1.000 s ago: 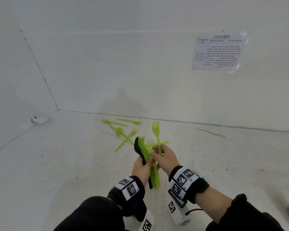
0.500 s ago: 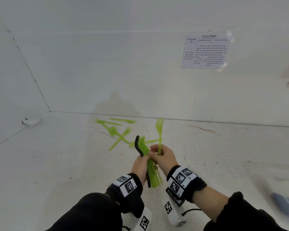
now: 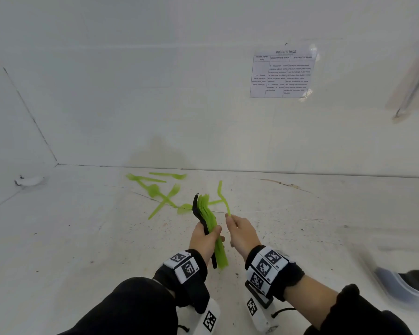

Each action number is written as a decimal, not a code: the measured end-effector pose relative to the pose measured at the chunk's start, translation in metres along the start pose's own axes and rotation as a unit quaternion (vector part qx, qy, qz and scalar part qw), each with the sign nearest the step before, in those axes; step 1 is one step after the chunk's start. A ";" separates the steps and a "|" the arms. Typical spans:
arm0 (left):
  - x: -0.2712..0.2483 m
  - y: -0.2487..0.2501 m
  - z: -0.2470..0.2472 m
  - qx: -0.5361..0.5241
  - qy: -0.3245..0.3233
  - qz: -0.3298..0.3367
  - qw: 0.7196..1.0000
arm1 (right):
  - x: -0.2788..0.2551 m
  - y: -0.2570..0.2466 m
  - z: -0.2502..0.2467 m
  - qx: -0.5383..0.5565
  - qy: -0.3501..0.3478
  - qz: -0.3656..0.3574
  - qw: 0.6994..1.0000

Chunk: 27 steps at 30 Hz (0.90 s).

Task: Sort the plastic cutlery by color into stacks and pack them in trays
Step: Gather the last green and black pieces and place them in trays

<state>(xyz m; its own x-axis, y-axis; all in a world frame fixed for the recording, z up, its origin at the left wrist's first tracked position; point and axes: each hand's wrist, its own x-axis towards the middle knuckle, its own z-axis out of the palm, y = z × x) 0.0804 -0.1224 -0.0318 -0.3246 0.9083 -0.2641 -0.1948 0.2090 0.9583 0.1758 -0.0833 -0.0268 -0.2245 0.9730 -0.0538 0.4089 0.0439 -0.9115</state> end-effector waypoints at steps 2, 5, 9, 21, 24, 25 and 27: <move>0.000 -0.001 0.000 0.006 -0.001 0.008 1.000 | -0.003 -0.001 0.002 -0.002 -0.032 0.017 0.999; 0.001 -0.003 -0.001 0.002 0.005 0.015 1.000 | -0.004 0.002 0.009 0.000 -0.063 0.034 0.997; 0.005 -0.006 -0.004 -0.013 0.000 0.010 1.000 | -0.003 0.000 0.011 0.008 -0.084 0.035 0.996; 0.013 -0.009 -0.015 -0.046 0.026 -0.017 0.998 | -0.006 -0.011 0.008 -0.005 -0.084 -0.019 0.996; 0.018 -0.009 -0.020 -0.039 0.037 -0.008 0.999 | -0.001 -0.011 0.010 -0.033 -0.086 -0.040 0.995; 0.019 -0.009 -0.022 -0.034 0.040 -0.003 0.999 | 0.001 -0.013 0.011 -0.030 -0.089 -0.041 0.995; 0.020 -0.008 -0.025 -0.030 0.043 0.006 0.999 | 0.006 -0.014 0.012 -0.002 -0.089 -0.026 0.996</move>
<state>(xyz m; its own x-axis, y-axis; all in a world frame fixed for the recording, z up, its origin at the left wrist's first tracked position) 0.0524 -0.1151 -0.0476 -0.4056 0.8750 -0.2643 -0.2454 0.1743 0.9536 0.1583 -0.0811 -0.0193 -0.3987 0.9136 -0.0795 0.3967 0.0936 -0.9131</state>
